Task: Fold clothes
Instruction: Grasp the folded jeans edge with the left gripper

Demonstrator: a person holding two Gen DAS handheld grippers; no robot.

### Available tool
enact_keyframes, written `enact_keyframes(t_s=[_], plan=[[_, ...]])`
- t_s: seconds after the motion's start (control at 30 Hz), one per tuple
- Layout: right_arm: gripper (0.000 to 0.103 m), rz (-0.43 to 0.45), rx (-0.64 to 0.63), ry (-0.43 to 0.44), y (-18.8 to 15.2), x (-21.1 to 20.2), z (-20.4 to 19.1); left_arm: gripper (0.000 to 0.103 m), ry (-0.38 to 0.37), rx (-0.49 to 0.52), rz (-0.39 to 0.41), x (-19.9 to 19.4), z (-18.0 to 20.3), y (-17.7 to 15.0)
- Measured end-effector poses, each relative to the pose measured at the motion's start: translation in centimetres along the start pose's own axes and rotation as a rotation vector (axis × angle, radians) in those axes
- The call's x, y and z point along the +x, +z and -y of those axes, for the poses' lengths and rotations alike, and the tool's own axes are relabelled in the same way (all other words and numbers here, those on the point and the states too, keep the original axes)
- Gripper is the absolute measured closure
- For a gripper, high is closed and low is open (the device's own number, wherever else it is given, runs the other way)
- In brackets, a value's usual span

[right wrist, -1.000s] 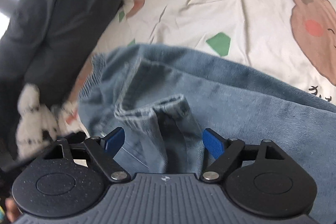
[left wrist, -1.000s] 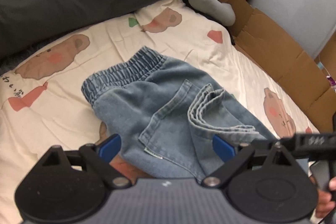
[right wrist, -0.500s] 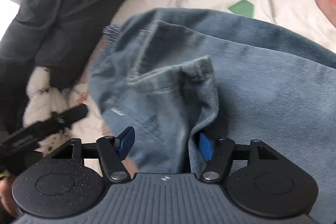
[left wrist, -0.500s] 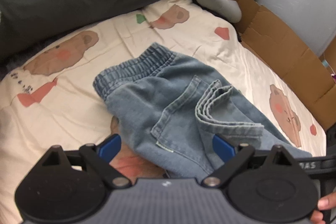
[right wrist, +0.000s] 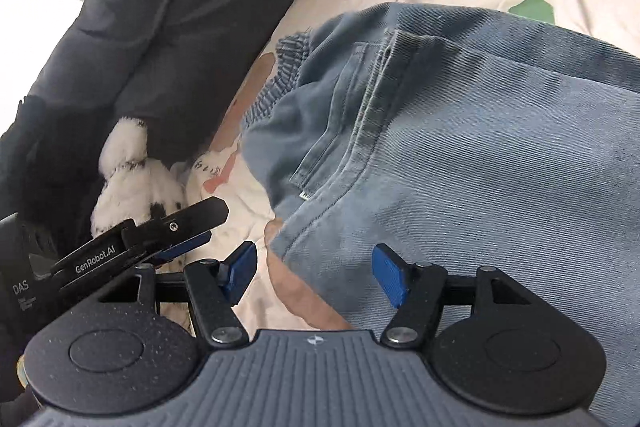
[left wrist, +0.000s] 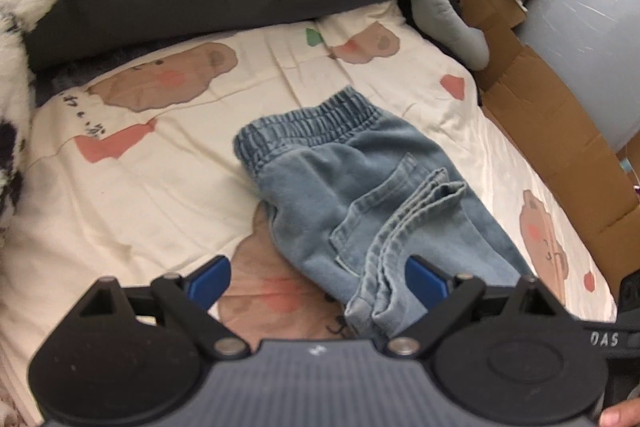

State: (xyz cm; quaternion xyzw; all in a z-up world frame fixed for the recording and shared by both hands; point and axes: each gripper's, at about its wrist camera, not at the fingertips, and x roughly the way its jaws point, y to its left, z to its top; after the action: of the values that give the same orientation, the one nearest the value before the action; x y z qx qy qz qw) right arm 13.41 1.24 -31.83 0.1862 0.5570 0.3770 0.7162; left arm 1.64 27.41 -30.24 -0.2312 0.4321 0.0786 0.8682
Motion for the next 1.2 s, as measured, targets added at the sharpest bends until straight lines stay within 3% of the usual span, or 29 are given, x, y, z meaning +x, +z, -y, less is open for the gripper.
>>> enact_keyframes(t_s=[0.3,0.4,0.47,0.57,0.73,0.9,1.1,1.2], plan=[[0.036,0.051,-0.105,-0.180,2.5,-1.0,0.6,0.015,-0.042,-0.011,-0.018,1.0,1.0,-0.9],[0.036,0.079,-0.145,-0.233,3.6,-0.9,0.8,0.029,-0.056,-0.002,-0.041,1.6,1.7,-1.1],[0.045,0.098,-0.166,-0.270,4.4,-0.8,1.0,0.042,-0.066,0.006,-0.067,2.1,2.0,-1.1],[0.055,0.083,-0.228,-0.302,5.9,-0.1,1.0,0.043,-0.067,0.011,-0.085,2.7,2.3,-1.4],[0.058,0.091,-0.315,-0.343,8.4,0.6,1.0,0.041,-0.071,-0.005,-0.120,3.3,2.1,-2.0],[0.059,0.055,-0.411,-0.368,10.4,1.9,1.1,0.040,-0.079,-0.042,-0.158,4.2,1.8,-2.7],[0.059,-0.054,-0.533,-0.347,12.2,4.4,0.6,0.042,-0.104,-0.123,-0.154,4.9,1.0,-2.8],[0.059,-0.107,-0.611,-0.327,12.9,5.8,0.2,0.059,-0.110,-0.148,-0.144,5.2,1.0,-2.7]])
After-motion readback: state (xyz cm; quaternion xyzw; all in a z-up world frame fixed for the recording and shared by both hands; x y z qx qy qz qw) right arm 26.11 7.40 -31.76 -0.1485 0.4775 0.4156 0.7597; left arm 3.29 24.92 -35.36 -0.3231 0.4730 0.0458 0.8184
